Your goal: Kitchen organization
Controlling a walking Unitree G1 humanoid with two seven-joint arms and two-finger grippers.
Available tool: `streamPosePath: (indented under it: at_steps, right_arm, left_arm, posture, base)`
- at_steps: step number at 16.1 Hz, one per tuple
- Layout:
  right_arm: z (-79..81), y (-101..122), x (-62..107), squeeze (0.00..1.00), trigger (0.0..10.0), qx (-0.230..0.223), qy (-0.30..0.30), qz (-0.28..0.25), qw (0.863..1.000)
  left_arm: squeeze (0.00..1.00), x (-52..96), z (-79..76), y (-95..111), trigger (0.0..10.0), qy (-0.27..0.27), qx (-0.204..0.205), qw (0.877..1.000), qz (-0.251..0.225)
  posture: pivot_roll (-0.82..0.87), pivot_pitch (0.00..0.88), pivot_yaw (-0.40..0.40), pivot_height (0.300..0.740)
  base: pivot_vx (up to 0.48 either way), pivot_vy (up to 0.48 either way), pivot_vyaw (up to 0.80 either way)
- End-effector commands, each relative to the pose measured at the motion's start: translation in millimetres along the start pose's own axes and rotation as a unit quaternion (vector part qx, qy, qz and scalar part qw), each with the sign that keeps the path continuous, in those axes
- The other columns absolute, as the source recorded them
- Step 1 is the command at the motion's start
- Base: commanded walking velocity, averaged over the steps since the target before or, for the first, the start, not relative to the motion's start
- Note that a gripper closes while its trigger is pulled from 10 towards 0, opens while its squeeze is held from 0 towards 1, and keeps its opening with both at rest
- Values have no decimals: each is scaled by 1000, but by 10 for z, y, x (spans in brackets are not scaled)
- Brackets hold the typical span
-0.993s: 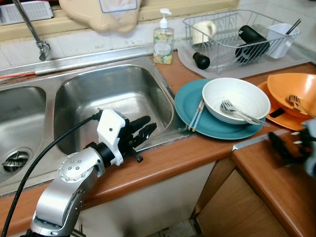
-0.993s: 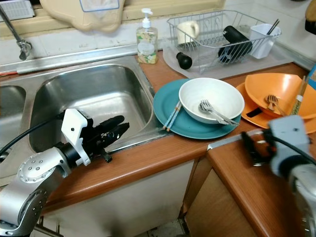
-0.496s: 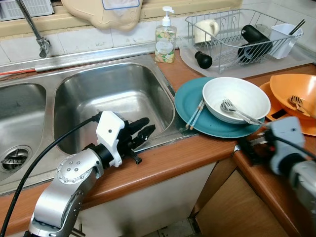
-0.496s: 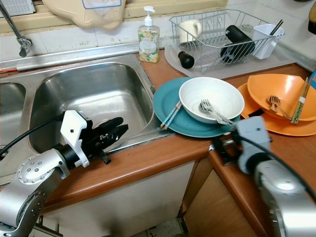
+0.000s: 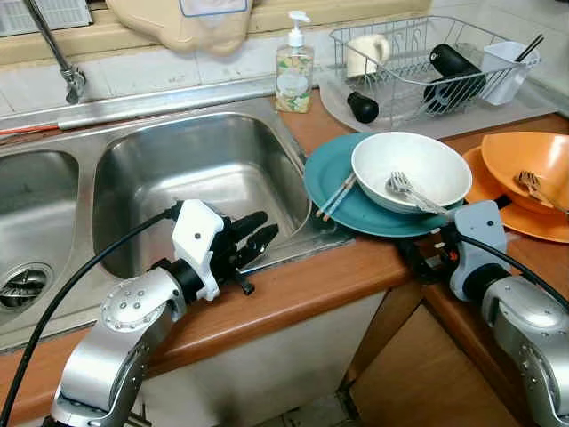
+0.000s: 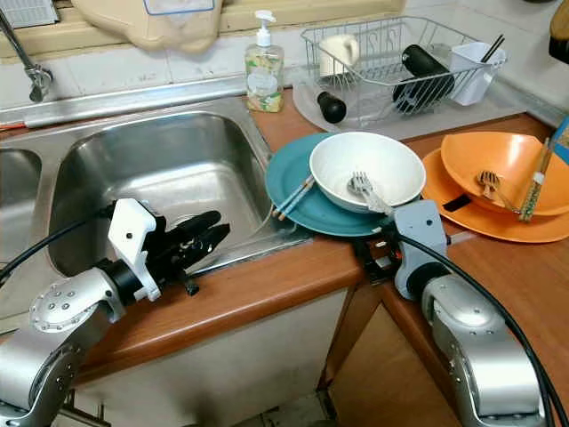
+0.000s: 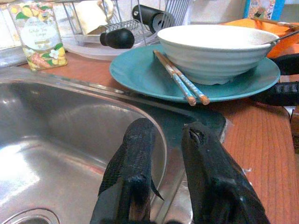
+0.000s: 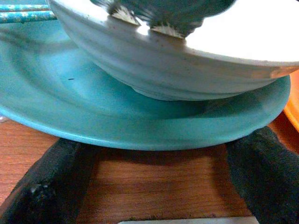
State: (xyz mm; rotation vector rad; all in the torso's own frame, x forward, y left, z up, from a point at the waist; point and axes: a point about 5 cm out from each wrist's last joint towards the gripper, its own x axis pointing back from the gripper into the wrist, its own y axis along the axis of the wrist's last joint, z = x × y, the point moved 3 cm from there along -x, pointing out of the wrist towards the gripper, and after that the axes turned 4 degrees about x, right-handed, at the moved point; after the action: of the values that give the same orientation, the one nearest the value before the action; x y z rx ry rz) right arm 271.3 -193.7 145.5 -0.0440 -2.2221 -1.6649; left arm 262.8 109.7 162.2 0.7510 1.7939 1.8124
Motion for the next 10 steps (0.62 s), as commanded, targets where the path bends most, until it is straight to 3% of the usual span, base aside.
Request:
streamPosePath:
  at_steps: [1, 5, 10]
  right_arm:
    - [82, 98, -49, 0, 10000, 3, 17, -25, 1000]
    - [155, 88, -135, 0, 10000, -6, 24, -28, 999]
    - [131, 107, -172, 0, 10000, -27, 11, -39, 999]
  left_arm:
    - [0, 11, -10, 43, 10000, 0, -12, 1000, -4]
    - [0, 9, -2, 43, 10000, -1, -16, 1000, -3]
    - [0, -1, -3, 45, 10000, -1, -18, 1000, -3]
  posture:
    - [-123, 0, 19, 740]
    - [-112, 0, 22, 740]
    - [-112, 0, 24, 740]
  base:
    - [0, 0, 0]
    - [0, 0, 0]
    - [0, 0, 0]
